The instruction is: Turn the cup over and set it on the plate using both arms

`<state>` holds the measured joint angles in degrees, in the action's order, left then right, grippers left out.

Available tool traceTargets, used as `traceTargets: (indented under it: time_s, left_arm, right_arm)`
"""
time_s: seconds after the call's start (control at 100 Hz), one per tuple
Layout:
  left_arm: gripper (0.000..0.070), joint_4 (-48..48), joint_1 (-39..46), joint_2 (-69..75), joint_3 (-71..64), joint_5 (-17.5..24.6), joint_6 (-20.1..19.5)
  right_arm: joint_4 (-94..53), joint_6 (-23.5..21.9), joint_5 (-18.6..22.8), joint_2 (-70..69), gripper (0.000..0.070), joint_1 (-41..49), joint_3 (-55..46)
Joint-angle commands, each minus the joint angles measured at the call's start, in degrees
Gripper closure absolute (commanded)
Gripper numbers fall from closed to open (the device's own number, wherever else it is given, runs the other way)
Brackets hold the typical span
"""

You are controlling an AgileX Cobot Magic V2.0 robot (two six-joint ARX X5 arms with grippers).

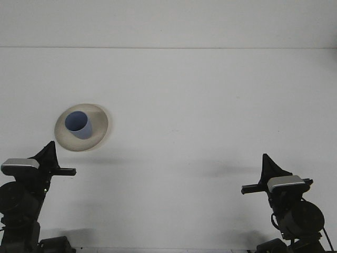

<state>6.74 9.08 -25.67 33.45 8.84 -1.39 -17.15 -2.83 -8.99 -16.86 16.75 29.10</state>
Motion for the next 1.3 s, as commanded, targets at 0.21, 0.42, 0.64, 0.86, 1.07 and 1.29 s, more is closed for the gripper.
traceTargets:
  time_s: [0.21, 0.42, 0.64, 0.86, 1.07, 1.29]
  left_arm:
    - [0.0685, -0.83, 0.02, -0.07, 0.87, -0.26, 0.76]
    - [0.0688, -1.42, 0.07, -0.07, 0.87, -1.77, -1.77]
    - [0.0687, -2.45, -1.7, 2.08, 0.22, -5.77, -4.33]
    - [0.0687, -6.05, -7.37, 5.53, -4.83, -6.51, -4.92]
    - [0.0687, -15.8, -10.45, 15.3, -19.54, -7.67, -1.73]
    - [0.0687, -16.06, -10.99, 25.73, -29.81, -7.69, 2.51]
  right_arm:
    - [0.72, -0.39, -0.07, -0.04, 0.07, 0.04, 0.55]
    - [0.72, -0.39, -0.07, -0.04, 0.07, 0.04, 0.55]
    - [0.72, -0.39, -0.07, -0.04, 0.07, 0.04, 0.55]
    - [0.81, -0.39, -0.07, -0.04, 0.07, 0.04, 0.55]
    - [0.83, -0.39, -0.07, -0.04, 0.07, 0.04, 0.55]
    - [0.83, -0.39, -0.07, -0.04, 0.07, 0.04, 0.55]
